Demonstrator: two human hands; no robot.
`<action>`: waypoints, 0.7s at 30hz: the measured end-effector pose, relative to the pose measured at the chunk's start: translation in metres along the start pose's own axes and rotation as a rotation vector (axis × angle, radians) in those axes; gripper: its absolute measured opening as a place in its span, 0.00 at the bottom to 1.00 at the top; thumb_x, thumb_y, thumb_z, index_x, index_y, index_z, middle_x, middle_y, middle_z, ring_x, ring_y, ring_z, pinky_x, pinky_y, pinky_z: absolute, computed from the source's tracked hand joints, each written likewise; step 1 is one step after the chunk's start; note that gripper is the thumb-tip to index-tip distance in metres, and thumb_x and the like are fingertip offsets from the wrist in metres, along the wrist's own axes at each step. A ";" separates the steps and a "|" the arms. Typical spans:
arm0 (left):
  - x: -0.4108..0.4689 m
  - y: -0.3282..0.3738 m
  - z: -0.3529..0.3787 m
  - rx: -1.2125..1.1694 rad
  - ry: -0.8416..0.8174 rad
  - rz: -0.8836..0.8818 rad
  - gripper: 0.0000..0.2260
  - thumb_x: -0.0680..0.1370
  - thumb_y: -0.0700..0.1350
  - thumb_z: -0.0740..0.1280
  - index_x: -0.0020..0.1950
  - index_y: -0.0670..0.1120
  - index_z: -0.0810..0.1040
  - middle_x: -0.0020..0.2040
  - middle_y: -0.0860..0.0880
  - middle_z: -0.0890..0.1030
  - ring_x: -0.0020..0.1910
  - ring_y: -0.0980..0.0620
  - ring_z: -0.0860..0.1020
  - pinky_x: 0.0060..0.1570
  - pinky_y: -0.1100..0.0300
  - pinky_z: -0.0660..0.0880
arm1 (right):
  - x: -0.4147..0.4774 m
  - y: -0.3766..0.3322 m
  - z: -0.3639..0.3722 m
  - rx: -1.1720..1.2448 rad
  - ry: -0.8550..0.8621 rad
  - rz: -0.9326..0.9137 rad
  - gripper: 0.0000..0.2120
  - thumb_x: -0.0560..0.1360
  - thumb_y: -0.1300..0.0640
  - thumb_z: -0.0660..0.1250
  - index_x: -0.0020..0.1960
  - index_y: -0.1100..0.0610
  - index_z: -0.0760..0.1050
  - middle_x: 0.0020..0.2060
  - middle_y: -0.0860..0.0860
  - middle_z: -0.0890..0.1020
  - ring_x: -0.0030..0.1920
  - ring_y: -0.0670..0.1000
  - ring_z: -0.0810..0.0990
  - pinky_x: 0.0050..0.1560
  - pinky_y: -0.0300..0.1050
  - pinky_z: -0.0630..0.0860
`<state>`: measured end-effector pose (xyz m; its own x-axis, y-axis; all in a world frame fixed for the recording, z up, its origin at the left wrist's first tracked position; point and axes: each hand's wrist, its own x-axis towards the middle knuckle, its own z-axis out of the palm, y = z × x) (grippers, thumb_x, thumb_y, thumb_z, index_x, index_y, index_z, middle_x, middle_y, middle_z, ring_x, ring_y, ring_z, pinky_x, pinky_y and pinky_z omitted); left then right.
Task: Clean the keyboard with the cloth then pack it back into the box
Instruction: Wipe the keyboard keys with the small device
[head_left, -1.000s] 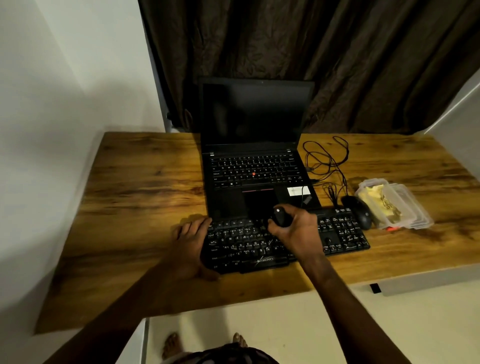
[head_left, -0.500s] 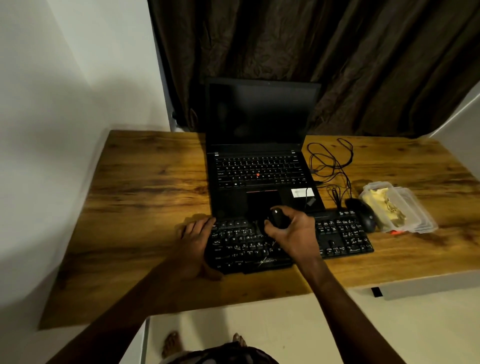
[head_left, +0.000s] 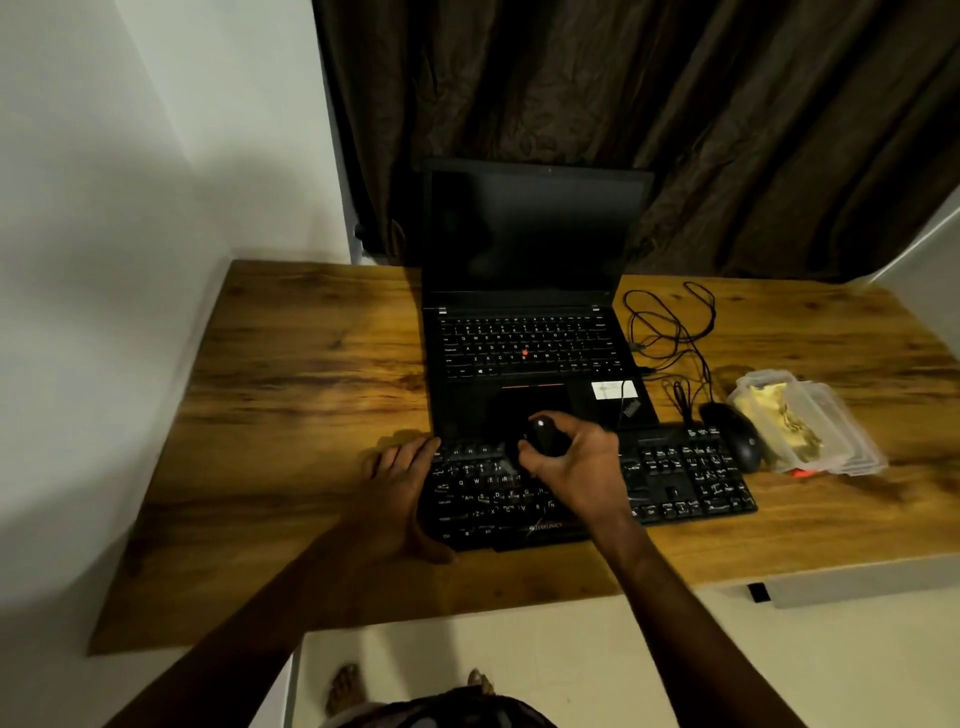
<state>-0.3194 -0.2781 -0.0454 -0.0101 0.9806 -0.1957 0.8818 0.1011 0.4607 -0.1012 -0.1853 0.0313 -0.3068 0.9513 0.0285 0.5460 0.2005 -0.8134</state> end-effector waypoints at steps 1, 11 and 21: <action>0.000 -0.001 0.001 -0.003 0.000 0.002 0.69 0.49 0.75 0.74 0.81 0.49 0.46 0.79 0.51 0.54 0.75 0.50 0.53 0.75 0.47 0.49 | 0.000 0.001 -0.002 -0.013 0.008 0.000 0.06 0.70 0.59 0.76 0.43 0.51 0.82 0.36 0.49 0.84 0.38 0.49 0.83 0.40 0.44 0.82; 0.006 0.000 0.000 0.068 -0.062 -0.059 0.71 0.47 0.79 0.65 0.80 0.48 0.42 0.79 0.50 0.50 0.77 0.48 0.50 0.76 0.45 0.47 | -0.011 -0.027 0.048 0.036 -0.095 -0.082 0.07 0.68 0.54 0.75 0.45 0.52 0.82 0.35 0.48 0.84 0.37 0.45 0.83 0.41 0.47 0.81; 0.002 0.003 -0.002 0.044 -0.033 -0.019 0.68 0.53 0.72 0.77 0.81 0.49 0.44 0.79 0.50 0.51 0.77 0.48 0.51 0.75 0.47 0.45 | -0.007 -0.012 0.029 -0.053 -0.013 -0.025 0.07 0.68 0.52 0.75 0.44 0.51 0.81 0.33 0.48 0.83 0.35 0.47 0.82 0.39 0.47 0.81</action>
<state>-0.3179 -0.2757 -0.0428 -0.0116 0.9724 -0.2330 0.9013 0.1110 0.4187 -0.1280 -0.2013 0.0238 -0.3310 0.9428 0.0405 0.5786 0.2367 -0.7805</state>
